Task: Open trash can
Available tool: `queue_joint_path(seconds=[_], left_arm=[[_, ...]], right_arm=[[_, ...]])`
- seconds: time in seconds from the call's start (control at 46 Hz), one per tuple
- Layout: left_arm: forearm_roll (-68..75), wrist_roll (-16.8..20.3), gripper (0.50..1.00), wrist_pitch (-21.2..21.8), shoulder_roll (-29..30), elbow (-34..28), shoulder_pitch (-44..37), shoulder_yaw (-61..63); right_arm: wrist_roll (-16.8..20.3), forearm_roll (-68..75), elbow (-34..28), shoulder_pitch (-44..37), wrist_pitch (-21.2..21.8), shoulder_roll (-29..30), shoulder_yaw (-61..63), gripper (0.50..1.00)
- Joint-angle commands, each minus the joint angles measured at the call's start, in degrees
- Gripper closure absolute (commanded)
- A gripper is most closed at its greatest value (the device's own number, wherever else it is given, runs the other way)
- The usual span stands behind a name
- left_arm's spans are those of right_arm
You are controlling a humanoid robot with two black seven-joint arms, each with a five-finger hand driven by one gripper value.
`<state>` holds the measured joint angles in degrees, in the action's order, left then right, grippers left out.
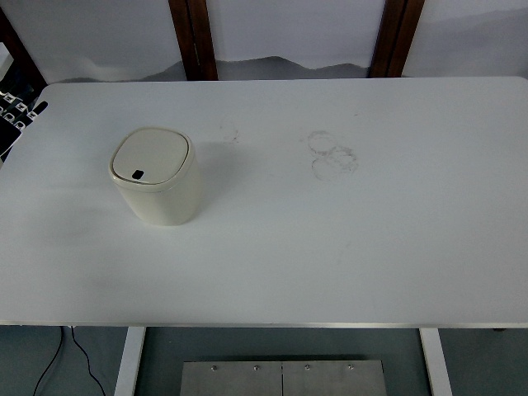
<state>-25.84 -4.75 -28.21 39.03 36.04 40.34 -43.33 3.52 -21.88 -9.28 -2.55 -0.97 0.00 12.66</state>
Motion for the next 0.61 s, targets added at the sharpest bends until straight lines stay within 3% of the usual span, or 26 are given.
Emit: queue_joint_path(seconds=[0.0, 0.587], left_arm=[[0.0, 0.0, 0.5, 0.0, 0.0, 0.0, 0.0, 0.0], [0.4, -0.1, 0.5, 0.6, 0.4, 0.3, -1.1, 0.5]], right_arm=[[0.0, 0.0, 0.1, 0.0, 0.0, 0.0, 0.0, 0.505], [0.0, 0.0, 0.1, 0.0, 0.0, 0.0, 0.0, 0.505]])
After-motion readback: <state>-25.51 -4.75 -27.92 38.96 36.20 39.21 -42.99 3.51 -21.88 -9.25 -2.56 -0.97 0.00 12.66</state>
